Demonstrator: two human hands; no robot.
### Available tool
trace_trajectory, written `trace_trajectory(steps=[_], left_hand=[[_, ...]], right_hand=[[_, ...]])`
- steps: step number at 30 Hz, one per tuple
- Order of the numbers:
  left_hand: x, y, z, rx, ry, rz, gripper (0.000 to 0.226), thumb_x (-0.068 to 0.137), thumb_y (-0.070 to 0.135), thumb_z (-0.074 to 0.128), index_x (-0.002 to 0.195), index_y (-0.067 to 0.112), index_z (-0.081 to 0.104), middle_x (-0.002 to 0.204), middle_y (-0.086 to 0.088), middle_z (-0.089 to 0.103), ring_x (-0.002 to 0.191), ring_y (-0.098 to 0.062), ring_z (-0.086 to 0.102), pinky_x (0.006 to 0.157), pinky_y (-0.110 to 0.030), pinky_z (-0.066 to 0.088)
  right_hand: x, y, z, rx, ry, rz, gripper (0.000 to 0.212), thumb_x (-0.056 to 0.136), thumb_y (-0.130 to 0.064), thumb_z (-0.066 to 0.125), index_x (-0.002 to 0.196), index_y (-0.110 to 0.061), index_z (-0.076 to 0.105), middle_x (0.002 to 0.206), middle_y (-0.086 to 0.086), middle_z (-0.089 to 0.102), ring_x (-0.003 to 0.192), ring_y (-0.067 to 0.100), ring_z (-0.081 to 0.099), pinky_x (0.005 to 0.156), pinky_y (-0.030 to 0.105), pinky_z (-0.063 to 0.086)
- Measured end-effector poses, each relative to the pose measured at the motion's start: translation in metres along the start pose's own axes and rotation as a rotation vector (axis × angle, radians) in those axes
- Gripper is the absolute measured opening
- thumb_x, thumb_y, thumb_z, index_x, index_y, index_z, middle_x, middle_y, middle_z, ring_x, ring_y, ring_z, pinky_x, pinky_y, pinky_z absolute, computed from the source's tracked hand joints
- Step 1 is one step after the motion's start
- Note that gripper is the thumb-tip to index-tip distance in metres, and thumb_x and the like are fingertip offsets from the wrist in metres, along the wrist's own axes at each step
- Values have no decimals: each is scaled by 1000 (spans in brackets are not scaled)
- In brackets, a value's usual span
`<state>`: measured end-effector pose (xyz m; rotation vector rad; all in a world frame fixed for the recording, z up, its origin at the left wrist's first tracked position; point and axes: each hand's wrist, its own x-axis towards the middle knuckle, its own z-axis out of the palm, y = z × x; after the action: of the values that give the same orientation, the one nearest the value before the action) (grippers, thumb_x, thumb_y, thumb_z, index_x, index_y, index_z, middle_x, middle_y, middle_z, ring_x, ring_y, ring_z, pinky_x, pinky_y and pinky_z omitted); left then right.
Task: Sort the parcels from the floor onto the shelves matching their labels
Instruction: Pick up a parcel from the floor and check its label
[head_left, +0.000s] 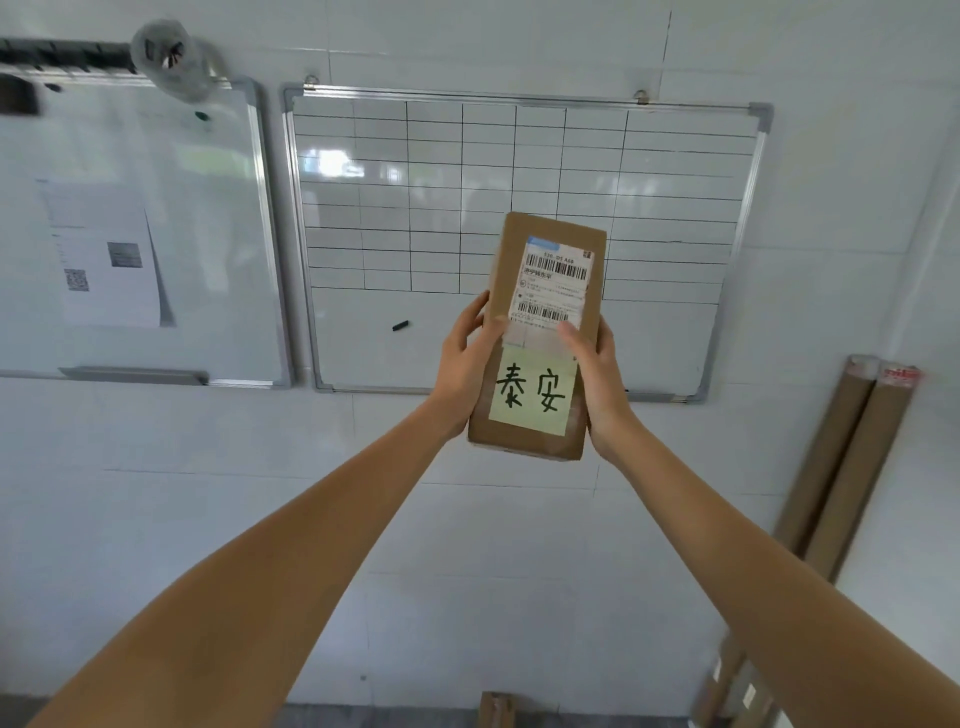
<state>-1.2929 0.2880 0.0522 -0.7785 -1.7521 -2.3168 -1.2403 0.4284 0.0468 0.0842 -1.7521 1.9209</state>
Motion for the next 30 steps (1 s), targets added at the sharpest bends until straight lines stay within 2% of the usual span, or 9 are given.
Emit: trace_trajectory(steps=[4,6,9,15,19,22,26,28,30], left_hand=[[2,3,5,-23,-20,12,59,96,37,52,152,27,36,135,-2,64,119,-21,66,103,-48,51],[2,-2,5,-43,-40,-6,57,99,38,49,154,30,33,137,-1,64,122,-22,64,107,-51,47],[-2,-10,5,-15,-79,-16,54,101,41,45,153,35,33,141,1,60,125,-21,62,108,-51,46],[-5,-14,8,18,-105,-9,53,100,43,46,151,34,36,143,2,59,128,-20,59,111,-51,43],[-4,-14,9,7,-101,-3,51,102,39,44,152,29,37,143,0,59,127,-20,60,110,-49,45],[-4,-13,8,-3,-84,-1,42,106,31,40,148,31,41,139,0,62,123,-18,63,108,-45,48],[-5,-14,5,-6,-80,-5,44,106,31,41,150,29,40,138,1,62,124,-18,62,109,-48,46],[-7,-15,3,-17,-67,-11,44,106,30,40,150,29,40,137,1,63,123,-18,63,108,-47,47],[-10,-15,2,-21,-58,-10,43,106,30,40,149,29,41,137,0,64,122,-19,63,108,-48,47]], right_hand=[[1,-5,5,68,29,-106,28,106,-33,52,134,-32,51,128,1,70,108,15,73,84,30,62],[1,-2,2,65,27,-97,32,107,-31,49,139,-27,51,125,-1,71,99,8,74,76,23,60],[-1,4,-3,21,26,-81,45,106,-31,50,150,-23,45,132,0,68,95,2,74,72,18,58],[-2,15,-9,29,39,-56,45,106,-32,50,150,-27,44,130,-3,70,101,8,74,75,22,60],[1,13,-9,13,41,-61,46,107,-33,49,152,-26,43,125,-5,71,95,3,75,71,19,59],[2,12,-8,-12,43,-67,48,106,-35,49,153,-26,41,131,-1,69,97,4,74,70,17,58],[2,15,-6,-21,39,-63,48,107,-34,49,154,-25,40,129,-2,69,90,-2,73,67,14,57],[1,16,-5,-19,36,-62,49,107,-34,49,154,-24,39,130,-2,68,93,-2,73,69,14,57],[0,17,-3,-13,30,-55,50,107,-35,49,154,-24,39,135,-1,66,103,3,71,73,15,58]])
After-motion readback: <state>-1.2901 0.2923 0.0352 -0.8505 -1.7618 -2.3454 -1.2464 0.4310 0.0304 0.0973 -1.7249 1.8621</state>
